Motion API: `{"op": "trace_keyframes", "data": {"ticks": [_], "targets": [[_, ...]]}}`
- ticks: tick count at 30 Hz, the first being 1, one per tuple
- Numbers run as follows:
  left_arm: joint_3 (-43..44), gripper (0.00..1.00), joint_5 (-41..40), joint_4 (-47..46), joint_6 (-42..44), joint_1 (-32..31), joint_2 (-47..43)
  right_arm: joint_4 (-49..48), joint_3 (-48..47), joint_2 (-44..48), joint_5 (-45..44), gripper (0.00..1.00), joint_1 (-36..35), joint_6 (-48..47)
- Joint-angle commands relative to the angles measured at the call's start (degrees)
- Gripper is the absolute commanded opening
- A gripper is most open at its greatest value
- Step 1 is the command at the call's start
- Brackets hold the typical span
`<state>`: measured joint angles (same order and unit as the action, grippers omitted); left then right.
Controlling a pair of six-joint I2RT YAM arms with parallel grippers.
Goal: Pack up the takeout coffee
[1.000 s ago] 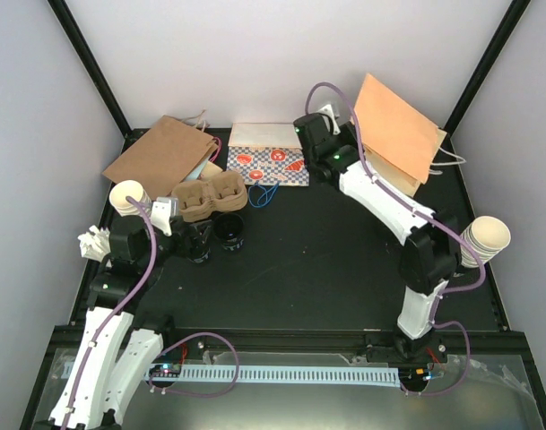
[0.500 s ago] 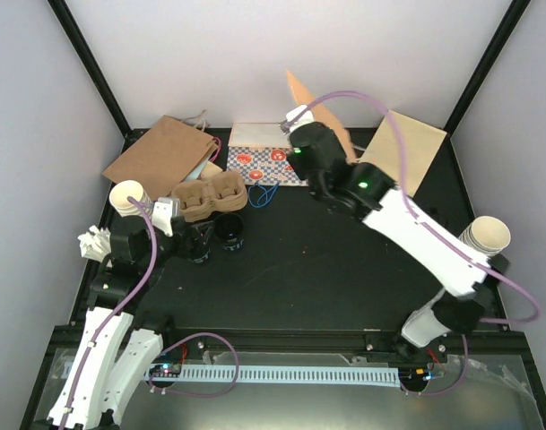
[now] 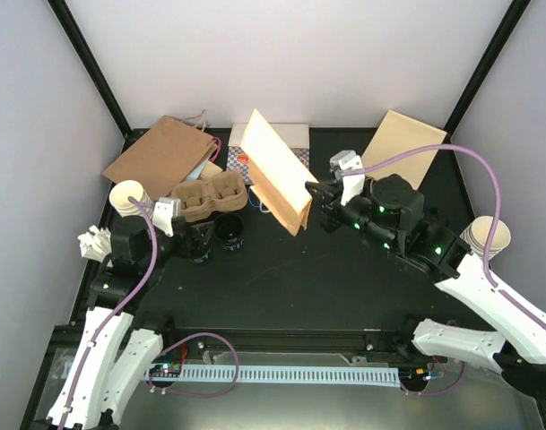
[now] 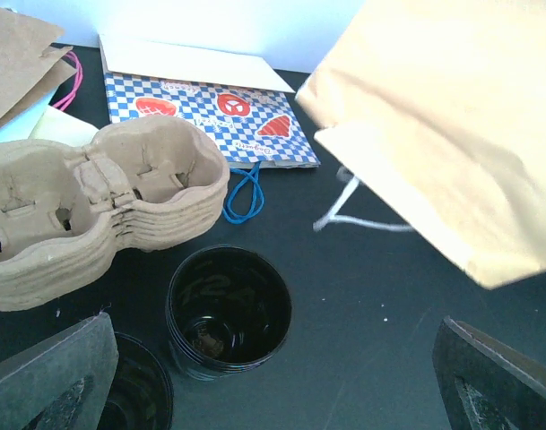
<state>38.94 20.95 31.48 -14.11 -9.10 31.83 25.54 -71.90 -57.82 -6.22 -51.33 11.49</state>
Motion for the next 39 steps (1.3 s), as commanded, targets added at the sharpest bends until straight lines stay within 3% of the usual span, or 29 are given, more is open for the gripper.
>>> {"op": "trace_keyframes", "data": {"ticks": [1, 7, 16, 21, 29, 39], "targets": [[0.0, 0.99, 0.5, -1.7, 0.0, -0.4, -0.2, -6.6, 3.8, 5.3, 6.7, 0.01, 0.1, 7.8], [0.6, 0.99, 4.1, -2.4, -3.3, -0.4, 0.1, -9.3, 9.3, 11.1, 2.4, 0.01, 0.2, 15.9], [-6.0, 0.99, 20.8, -18.5, -25.9, -0.4, -0.9, -16.7, 14.4, 16.8, 3.8, 0.01, 2.2, 28.8], [-6.6, 0.94, 21.2, -19.9, -27.0, -0.4, -0.4, -16.8, 12.4, 17.2, 6.2, 0.01, 2.1, 30.7], [-7.6, 0.75, 24.0, -24.4, -29.4, -0.4, 4.4, -19.9, 13.2, 19.2, 10.8, 0.01, 2.1, 36.6], [-8.0, 0.73, 23.6, -31.8, -31.2, -1.1, 8.2, -24.5, 14.8, 19.6, 15.4, 0.01, 2.1, 43.0]]}}
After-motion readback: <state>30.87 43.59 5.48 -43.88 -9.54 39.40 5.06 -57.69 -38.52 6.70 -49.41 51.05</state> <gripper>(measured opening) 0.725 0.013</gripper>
